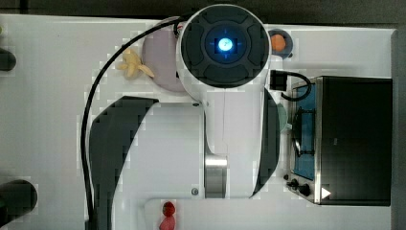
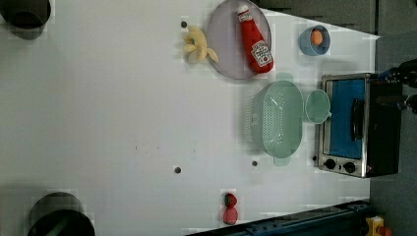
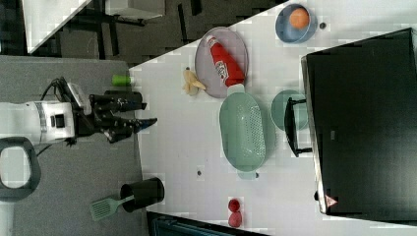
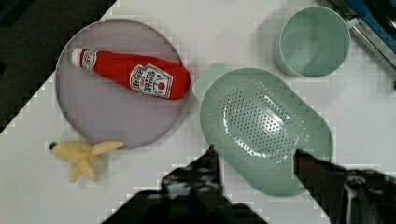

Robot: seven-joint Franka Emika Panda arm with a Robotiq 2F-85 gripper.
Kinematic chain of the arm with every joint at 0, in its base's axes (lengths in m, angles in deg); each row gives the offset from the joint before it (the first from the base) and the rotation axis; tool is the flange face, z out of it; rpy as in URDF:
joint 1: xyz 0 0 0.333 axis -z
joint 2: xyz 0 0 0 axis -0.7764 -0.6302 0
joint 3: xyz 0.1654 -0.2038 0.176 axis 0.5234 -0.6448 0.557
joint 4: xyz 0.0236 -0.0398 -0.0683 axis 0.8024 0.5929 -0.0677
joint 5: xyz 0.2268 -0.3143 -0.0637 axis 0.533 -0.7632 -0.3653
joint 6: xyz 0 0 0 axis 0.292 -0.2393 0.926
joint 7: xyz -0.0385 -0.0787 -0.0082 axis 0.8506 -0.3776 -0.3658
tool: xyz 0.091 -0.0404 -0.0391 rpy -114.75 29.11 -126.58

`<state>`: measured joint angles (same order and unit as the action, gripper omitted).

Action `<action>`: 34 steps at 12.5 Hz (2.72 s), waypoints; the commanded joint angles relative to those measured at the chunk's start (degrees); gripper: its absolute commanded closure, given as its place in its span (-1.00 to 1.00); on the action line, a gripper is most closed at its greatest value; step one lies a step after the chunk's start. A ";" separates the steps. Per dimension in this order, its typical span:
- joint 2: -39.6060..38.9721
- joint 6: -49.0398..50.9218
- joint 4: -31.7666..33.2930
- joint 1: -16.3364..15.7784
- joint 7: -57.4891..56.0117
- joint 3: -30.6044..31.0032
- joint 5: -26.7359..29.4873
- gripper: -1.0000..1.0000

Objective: Drag strainer right to left.

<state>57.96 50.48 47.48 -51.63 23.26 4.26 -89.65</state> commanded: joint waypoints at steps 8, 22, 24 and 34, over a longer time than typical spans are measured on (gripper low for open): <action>17.84 -1.40 20.91 1.20 5.27 -2.15 0.88 -1.00; -19.21 -59.97 38.97 -0.78 42.73 1.20 0.92 -1.00; -22.67 -64.57 38.89 -1.63 42.70 1.43 0.92 -1.00; -25.57 -61.76 36.72 -7.59 42.96 1.51 0.96 -1.00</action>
<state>31.45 -12.39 84.80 -56.06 63.92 4.82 -88.33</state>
